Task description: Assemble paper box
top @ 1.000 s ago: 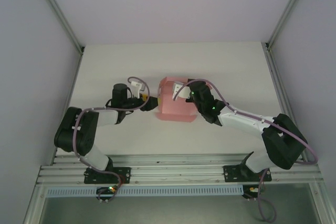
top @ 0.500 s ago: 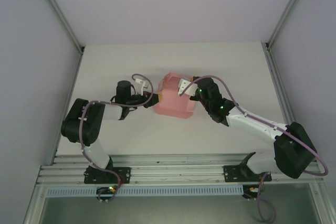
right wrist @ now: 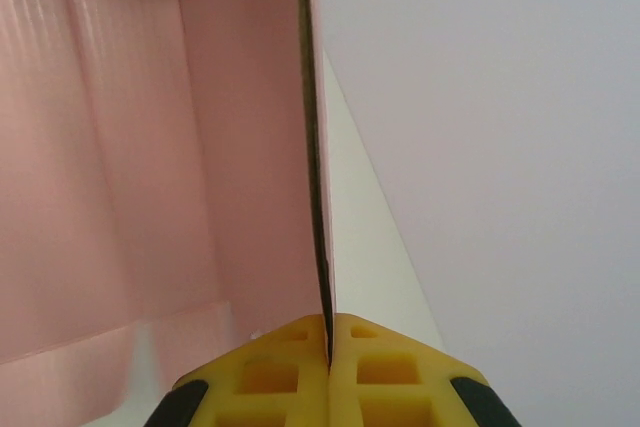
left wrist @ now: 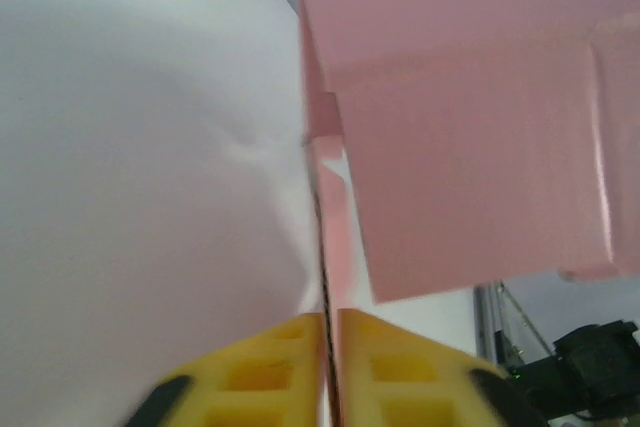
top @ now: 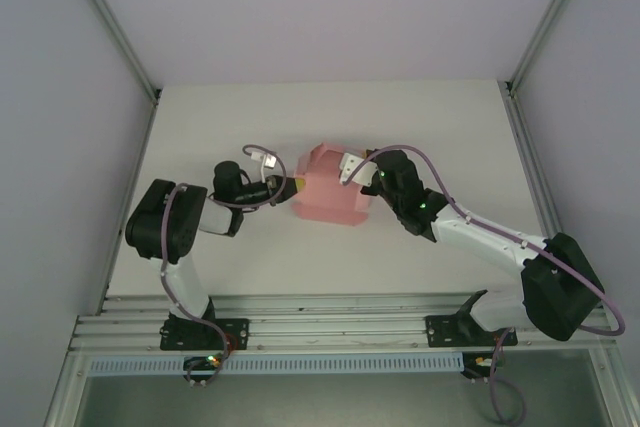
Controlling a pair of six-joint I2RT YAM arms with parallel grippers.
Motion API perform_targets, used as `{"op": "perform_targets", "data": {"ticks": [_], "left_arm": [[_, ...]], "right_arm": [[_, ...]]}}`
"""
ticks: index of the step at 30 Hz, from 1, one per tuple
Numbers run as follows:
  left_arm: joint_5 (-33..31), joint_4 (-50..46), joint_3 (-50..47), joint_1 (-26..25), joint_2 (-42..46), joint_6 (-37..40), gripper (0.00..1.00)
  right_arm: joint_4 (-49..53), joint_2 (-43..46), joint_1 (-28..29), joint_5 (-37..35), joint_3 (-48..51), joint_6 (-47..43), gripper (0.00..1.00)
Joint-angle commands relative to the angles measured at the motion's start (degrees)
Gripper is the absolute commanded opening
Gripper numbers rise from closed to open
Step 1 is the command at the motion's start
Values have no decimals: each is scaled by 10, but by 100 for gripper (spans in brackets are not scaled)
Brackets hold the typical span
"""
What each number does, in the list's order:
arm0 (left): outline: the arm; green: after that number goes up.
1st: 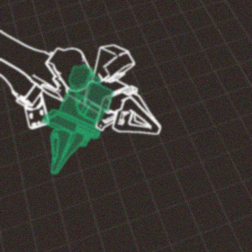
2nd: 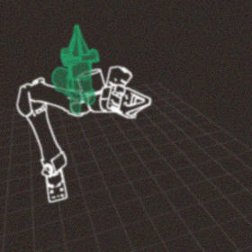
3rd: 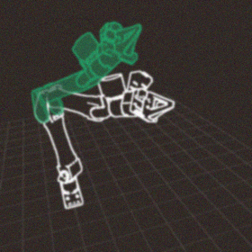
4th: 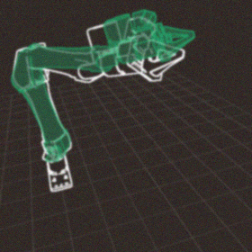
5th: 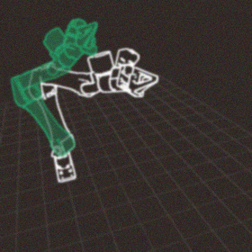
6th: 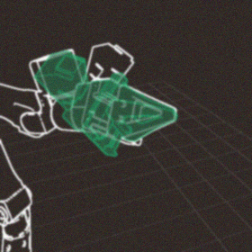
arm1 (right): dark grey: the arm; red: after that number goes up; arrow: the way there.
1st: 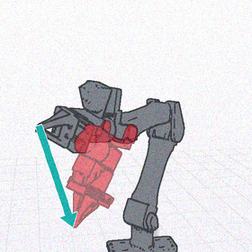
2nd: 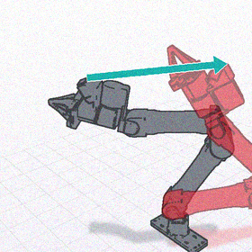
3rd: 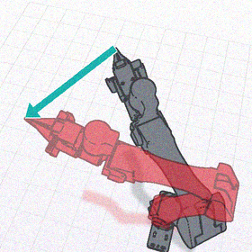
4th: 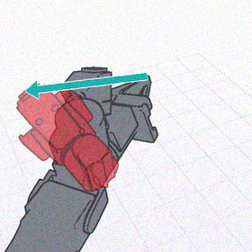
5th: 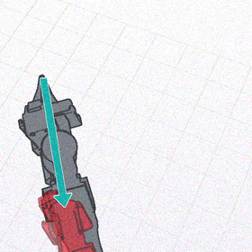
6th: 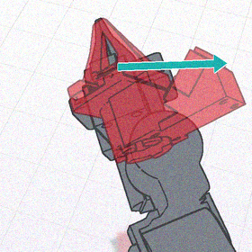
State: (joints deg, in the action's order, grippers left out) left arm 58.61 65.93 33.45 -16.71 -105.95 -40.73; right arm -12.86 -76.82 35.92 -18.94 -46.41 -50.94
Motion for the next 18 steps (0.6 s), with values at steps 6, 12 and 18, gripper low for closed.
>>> {"op": "perform_targets", "data": {"ticks": [6,12,18], "left_arm": [[-144,-268,-19,21,143,151,83],[-251,-427,-34,20,270,214,93],[-306,-491,-30,23,341,250,100]], "right_arm": [[54,0,-10,2,-13,13,0],[81,-21,-17,24,-31,13,0],[72,-47,-21,20,-38,-2,0]]}}
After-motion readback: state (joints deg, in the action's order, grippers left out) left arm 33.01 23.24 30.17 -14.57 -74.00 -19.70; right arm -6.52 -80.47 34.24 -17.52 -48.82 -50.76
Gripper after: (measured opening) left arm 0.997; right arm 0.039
